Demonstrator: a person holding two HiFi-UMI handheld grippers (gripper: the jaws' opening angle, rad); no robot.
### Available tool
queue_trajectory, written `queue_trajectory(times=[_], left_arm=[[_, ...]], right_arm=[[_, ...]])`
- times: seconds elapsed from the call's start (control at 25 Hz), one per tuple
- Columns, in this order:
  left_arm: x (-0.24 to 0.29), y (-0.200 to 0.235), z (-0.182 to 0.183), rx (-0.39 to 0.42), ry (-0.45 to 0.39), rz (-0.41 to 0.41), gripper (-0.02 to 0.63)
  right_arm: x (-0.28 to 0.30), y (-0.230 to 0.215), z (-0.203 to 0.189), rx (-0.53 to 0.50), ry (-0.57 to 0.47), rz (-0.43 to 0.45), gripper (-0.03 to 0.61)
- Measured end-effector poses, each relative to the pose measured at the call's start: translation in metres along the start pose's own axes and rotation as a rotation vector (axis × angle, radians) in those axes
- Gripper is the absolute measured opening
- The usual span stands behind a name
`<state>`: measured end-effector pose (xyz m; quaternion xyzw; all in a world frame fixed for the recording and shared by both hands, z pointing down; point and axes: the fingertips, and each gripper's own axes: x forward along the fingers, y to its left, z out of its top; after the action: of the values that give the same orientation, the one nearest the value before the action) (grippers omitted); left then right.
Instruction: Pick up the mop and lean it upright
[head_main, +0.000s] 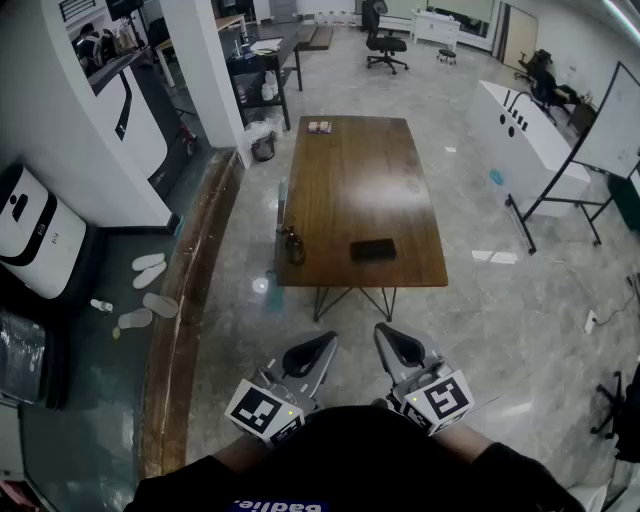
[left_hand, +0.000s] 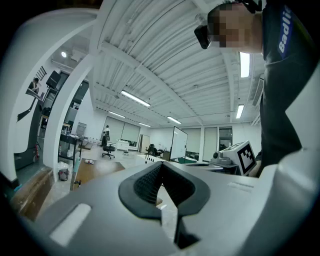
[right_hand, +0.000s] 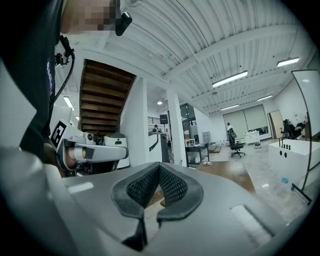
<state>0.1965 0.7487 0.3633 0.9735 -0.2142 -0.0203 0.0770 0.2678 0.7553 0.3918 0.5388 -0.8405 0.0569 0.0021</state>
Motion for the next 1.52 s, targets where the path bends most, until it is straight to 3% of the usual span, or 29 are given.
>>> queue_trajectory(times=[0.6, 1.16, 1.52], left_arm=[[-0.019, 0.014, 0.001, -0.012, -0.021, 0.03, 0.018], [-0.127, 0.102, -0.001, -0.027, -0.045, 0.151, 0.019], [-0.154, 0.14, 0.011, -0.009, -0.07, 0.178, 0.02]], right_arm=[[0.014, 0.016, -0.008, 0.033, 0.018, 0.032, 0.005], [0.106, 0.119, -0.023, 0.003, 0.076, 0.133, 0.005], [0.142, 0.139, -0.026, -0.023, 0.08, 0.132, 0.006]])
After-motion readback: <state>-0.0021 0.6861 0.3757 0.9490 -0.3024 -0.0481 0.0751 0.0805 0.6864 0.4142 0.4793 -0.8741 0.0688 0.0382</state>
